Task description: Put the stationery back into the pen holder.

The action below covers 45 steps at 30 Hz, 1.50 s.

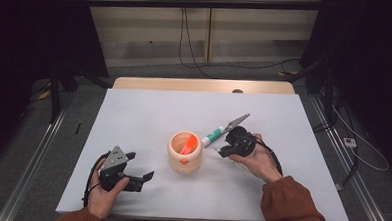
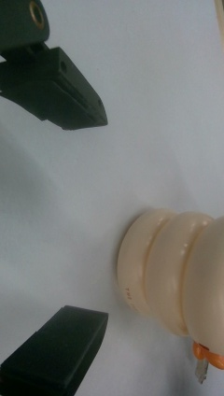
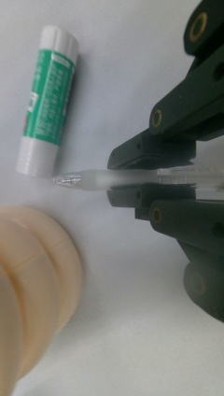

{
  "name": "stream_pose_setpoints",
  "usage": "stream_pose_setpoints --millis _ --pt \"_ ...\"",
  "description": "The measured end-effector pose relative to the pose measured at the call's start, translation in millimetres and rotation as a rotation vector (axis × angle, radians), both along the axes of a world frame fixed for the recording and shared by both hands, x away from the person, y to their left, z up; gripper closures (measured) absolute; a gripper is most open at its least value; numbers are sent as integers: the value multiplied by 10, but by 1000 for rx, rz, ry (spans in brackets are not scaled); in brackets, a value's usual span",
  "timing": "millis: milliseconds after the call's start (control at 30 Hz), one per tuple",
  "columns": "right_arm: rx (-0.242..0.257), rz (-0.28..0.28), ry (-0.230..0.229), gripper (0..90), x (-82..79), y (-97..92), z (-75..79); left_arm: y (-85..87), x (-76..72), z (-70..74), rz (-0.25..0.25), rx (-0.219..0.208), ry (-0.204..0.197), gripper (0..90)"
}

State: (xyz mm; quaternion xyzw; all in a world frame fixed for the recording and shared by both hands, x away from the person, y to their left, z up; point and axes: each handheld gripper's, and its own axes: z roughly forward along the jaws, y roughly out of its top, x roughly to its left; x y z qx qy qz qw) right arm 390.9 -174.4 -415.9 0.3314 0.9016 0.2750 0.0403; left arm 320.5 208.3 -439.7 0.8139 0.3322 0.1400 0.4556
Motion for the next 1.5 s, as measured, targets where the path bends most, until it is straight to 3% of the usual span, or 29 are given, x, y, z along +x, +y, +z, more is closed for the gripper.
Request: stream_pose_setpoints --millis 100,200,467,867,1067,1500 --pt "53 -35 -58 817 -5 -56 50 -10 3 -4 3 1 3 62" --pt "75 -51 -98 818 -10 -81 105 -16 -4 4 0 -1 0 62" --pt "118 -71 -156 817 -52 -169 174 15 -17 13 5 -2 -7 62" --pt "292 -101 -229 817 -77 -281 241 48 -19 18 18 -16 -3 61" --pt "330 -86 -276 817 -110 -255 301 60 -35 38 24 -26 -21 62" --pt "514 -77 -379 817 -69 -45 571 56 -39 35 20 -19 -22 62"
